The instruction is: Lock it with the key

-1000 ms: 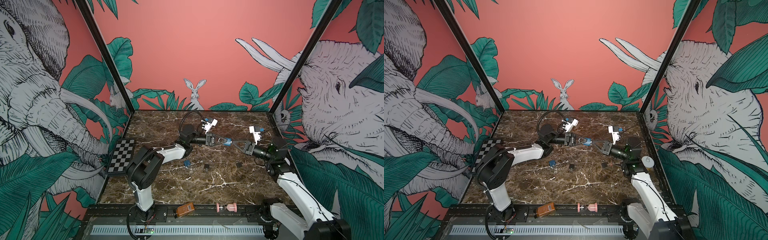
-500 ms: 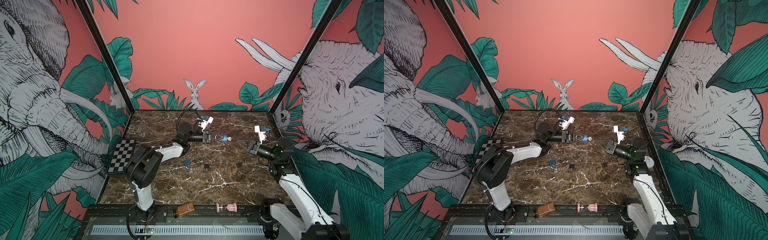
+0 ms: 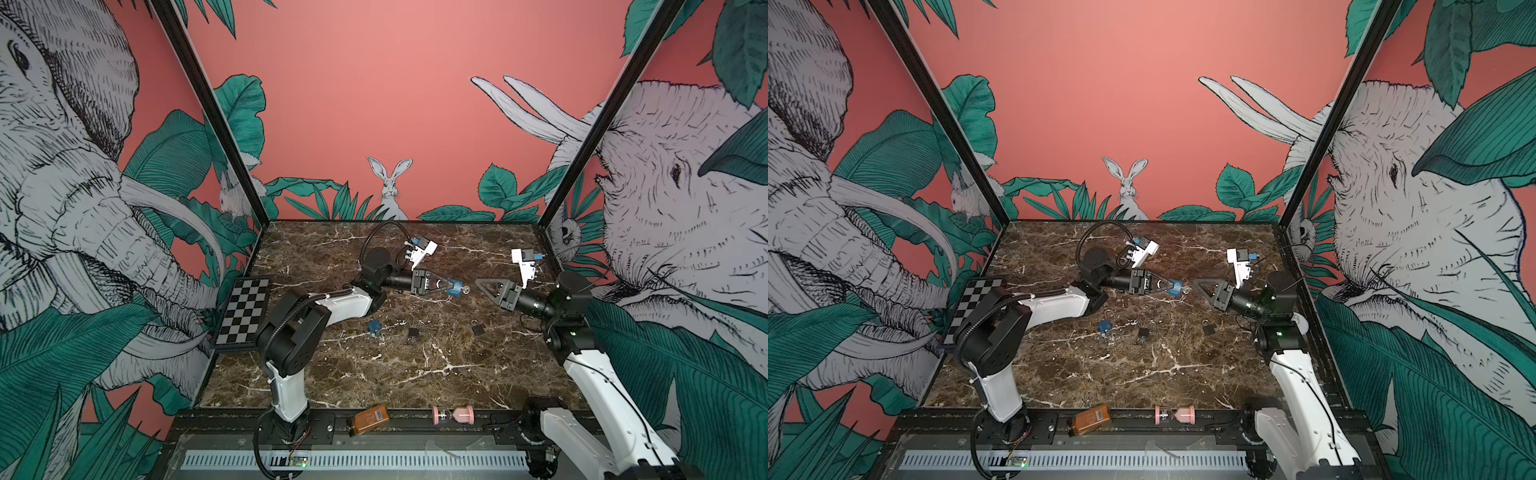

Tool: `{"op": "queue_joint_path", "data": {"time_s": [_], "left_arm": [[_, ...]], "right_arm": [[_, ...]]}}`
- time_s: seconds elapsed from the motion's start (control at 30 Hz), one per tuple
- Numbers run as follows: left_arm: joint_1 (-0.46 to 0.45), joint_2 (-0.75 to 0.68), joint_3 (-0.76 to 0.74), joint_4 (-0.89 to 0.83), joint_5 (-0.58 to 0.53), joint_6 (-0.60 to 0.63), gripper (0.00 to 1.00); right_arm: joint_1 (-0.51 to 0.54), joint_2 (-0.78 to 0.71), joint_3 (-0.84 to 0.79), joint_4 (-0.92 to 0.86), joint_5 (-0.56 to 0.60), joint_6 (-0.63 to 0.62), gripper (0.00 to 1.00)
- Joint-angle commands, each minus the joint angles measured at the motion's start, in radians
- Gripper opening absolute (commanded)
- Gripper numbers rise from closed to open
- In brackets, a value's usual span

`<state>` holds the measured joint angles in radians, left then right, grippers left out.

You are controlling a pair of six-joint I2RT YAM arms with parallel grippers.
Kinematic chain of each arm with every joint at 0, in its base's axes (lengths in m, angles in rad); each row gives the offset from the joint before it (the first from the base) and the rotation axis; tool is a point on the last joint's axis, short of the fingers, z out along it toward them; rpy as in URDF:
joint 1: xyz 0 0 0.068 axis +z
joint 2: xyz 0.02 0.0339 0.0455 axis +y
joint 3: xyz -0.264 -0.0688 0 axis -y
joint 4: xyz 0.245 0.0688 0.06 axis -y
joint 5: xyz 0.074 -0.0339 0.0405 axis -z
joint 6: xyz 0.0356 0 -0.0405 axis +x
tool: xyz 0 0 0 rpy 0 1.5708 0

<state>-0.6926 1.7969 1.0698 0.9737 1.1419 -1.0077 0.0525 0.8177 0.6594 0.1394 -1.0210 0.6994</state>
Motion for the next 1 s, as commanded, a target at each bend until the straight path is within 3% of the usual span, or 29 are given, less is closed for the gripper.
{"op": "queue_joint_path", "data": {"time_s": [0.0, 0.13, 0.2, 0.3, 0.63, 0.97], "left_arm": [[-0.001, -0.158, -0.012, -0.207, 0.011, 0.302, 0.0], [-0.001, -0.289, -0.028, -0.518, -0.08, 0.612, 0.0], [-0.002, -0.317, -0.037, -0.547, -0.087, 0.652, 0.0], [-0.002, -0.32, -0.046, -0.491, -0.06, 0.611, 0.0], [-0.001, -0.246, -0.091, -0.029, -0.011, 0.265, 0.0], [-0.002, -0.185, -0.083, 0.195, -0.005, 0.088, 0.0]], "right_arm": [[0.006, -0.095, 0.011, -0.016, 0.089, -0.177, 0.18], [0.006, -0.113, 0.072, -0.155, 0.02, -0.319, 0.24], [0.008, -0.095, 0.088, -0.193, -0.028, -0.359, 0.24], [0.024, -0.097, 0.077, -0.164, -0.042, -0.374, 0.23], [0.104, -0.075, 0.095, -0.182, -0.09, -0.407, 0.21], [0.126, -0.065, 0.094, -0.213, -0.071, -0.436, 0.19]]}}
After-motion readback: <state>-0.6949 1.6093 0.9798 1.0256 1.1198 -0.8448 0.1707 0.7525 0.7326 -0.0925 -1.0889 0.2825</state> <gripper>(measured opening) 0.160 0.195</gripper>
